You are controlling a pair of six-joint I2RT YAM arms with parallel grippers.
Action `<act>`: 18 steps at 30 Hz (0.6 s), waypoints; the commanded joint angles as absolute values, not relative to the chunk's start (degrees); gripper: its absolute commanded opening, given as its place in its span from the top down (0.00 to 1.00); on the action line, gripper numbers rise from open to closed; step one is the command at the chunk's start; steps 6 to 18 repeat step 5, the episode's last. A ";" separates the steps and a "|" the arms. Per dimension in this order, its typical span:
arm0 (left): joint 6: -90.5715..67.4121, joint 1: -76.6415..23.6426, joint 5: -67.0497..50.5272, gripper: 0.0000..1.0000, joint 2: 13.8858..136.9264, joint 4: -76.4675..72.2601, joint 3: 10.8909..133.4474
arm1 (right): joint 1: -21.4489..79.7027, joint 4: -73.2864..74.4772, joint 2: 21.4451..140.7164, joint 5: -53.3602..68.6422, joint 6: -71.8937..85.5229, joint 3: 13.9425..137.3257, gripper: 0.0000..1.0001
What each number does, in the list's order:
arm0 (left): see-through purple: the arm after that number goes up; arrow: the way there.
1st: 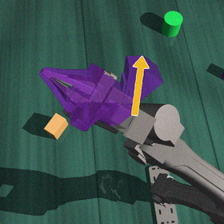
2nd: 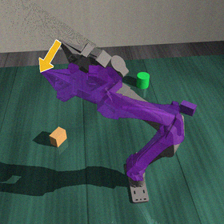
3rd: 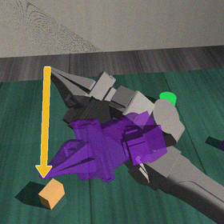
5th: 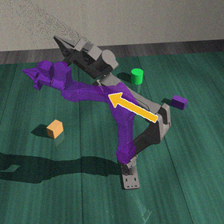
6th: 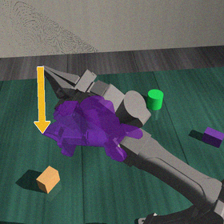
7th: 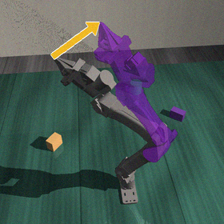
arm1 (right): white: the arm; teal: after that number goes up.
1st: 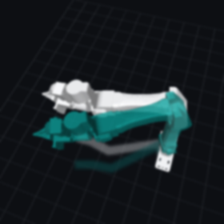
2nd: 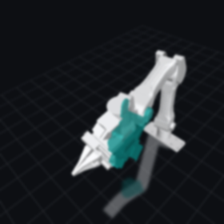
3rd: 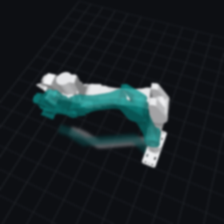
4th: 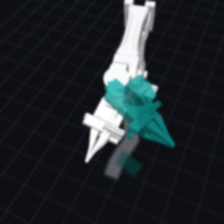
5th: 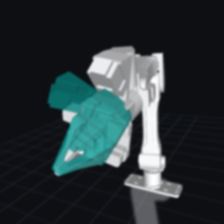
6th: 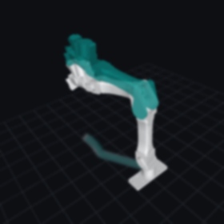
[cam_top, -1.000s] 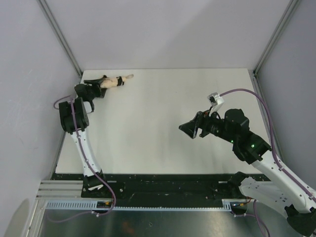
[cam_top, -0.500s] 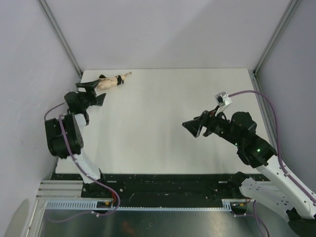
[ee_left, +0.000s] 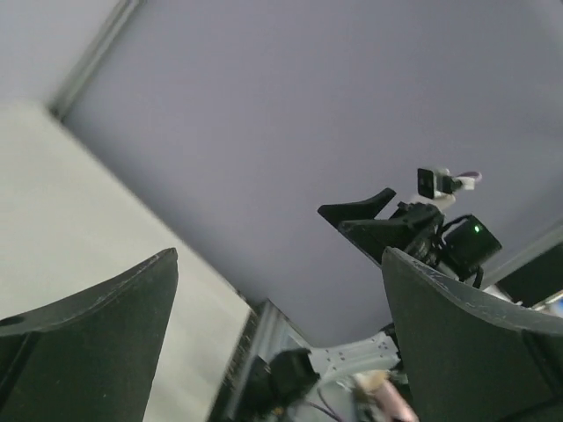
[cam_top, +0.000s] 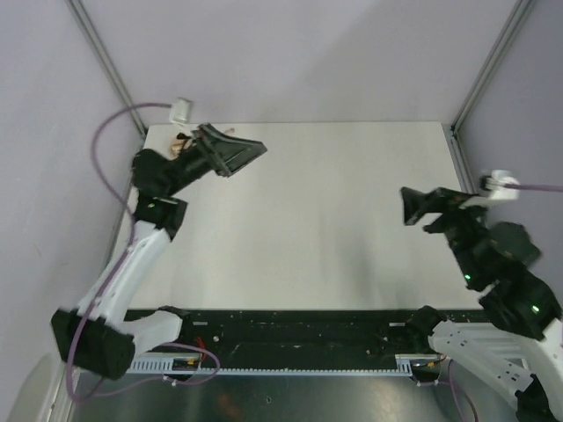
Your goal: Put away the umbrella
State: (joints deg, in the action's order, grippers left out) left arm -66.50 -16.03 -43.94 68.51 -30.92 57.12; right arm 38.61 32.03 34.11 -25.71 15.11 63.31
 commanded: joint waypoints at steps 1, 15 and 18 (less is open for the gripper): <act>-46.43 -16.30 -43.44 0.01 56.04 -21.15 66.87 | 38.43 33.23 30.51 -33.47 7.55 70.16 0.12; -37.29 -16.34 -41.94 0.01 49.35 -15.20 71.85 | 38.41 32.96 29.87 -33.88 6.34 72.07 0.11; -37.29 -16.34 -41.94 0.01 49.35 -15.20 71.85 | 38.41 32.96 29.87 -33.88 6.34 72.07 0.11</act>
